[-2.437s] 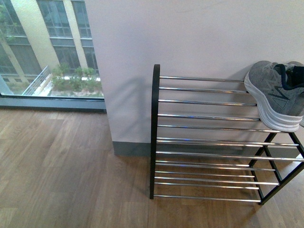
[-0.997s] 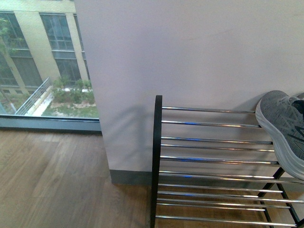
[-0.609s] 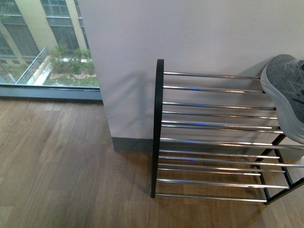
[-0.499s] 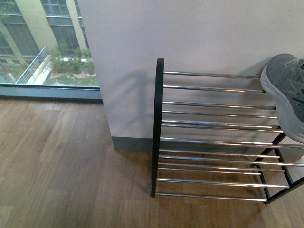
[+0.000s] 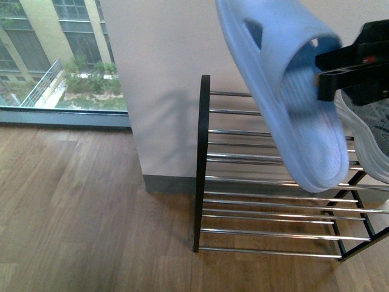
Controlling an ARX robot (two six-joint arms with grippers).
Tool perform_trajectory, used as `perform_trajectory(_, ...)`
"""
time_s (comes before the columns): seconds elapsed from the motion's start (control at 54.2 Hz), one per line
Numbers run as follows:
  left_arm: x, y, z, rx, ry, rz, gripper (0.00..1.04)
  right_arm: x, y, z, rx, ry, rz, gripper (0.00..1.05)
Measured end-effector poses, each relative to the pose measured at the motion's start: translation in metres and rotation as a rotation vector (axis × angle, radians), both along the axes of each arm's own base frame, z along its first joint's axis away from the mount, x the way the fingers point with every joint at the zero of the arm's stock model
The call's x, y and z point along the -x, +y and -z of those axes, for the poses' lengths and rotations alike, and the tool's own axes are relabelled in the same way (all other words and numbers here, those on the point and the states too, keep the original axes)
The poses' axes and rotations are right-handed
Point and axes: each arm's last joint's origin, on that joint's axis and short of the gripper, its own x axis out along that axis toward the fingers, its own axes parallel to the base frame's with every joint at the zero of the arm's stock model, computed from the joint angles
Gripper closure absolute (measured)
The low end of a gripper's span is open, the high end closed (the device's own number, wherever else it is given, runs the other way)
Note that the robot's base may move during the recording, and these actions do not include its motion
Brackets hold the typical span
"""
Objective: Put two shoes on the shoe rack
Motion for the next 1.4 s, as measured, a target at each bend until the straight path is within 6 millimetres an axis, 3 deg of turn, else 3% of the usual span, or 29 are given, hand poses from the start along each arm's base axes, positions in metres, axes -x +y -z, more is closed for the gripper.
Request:
perform_trajectory(0.222,0.000,0.000,0.000,0.000,0.000,0.000,1.03,-0.057,-0.003,0.045,0.114,0.112,0.118,1.03)
perform_trajectory(0.351,0.000,0.000,0.000,0.000,0.000,0.000,1.03,-0.085,-0.016,0.059,0.194,0.155,0.187,1.03)
perform_trajectory(0.443,0.000,0.000,0.000,0.000,0.000,0.000,1.03,-0.094,-0.025,0.063,0.230,0.169,0.216,1.03)
perform_trajectory(1.052,0.000,0.000,0.000,0.000,0.000,0.000,1.03,-0.129,-0.080,0.081,0.392,0.249,0.368,1.03)
perform_trajectory(1.403,0.000,0.000,0.000,0.000,0.000,0.000,1.03,-0.128,-0.077,0.085,0.398,0.278,0.357,1.03)
